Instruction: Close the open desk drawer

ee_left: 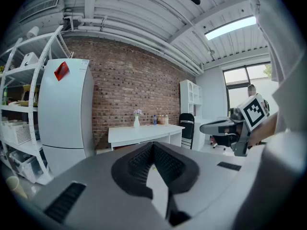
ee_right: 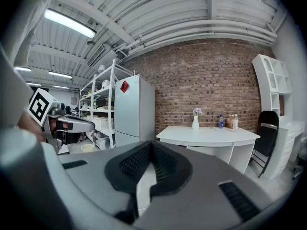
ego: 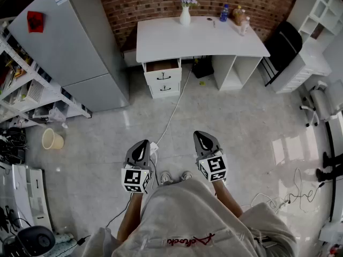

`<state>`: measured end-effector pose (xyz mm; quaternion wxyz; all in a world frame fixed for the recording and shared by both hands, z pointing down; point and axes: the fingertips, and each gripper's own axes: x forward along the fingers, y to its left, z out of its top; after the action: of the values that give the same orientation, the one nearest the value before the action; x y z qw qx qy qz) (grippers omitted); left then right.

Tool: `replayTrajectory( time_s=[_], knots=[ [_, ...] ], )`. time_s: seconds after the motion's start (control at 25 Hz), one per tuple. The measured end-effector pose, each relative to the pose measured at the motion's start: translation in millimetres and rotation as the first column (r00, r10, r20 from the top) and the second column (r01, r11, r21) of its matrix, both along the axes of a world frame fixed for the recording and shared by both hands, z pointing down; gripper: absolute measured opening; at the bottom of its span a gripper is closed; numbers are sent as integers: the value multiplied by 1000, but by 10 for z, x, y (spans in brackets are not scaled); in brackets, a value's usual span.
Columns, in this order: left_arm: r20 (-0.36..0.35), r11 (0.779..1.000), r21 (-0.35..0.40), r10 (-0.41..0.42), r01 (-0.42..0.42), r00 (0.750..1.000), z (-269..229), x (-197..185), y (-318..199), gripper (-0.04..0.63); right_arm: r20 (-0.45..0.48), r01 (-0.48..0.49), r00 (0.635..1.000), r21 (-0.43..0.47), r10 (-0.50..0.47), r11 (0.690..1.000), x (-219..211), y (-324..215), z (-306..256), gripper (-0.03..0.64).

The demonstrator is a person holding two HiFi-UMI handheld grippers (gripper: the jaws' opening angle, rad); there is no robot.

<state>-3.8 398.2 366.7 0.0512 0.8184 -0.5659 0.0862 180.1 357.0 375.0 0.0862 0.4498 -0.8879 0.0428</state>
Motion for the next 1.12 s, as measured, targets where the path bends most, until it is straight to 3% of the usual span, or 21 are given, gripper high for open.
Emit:
replayTrajectory(
  time_s=[0.64,1.12],
  knots=[
    [6,999,-29,-27,27,1000,88,294,-32,14,52,62,997,-19,-61,998,302,-32,62,18],
    [-27,993,-109,-49,45,998,503,496,-167,12,-3,95,995,-107,-96,990,495,-168,404,18]
  ],
)
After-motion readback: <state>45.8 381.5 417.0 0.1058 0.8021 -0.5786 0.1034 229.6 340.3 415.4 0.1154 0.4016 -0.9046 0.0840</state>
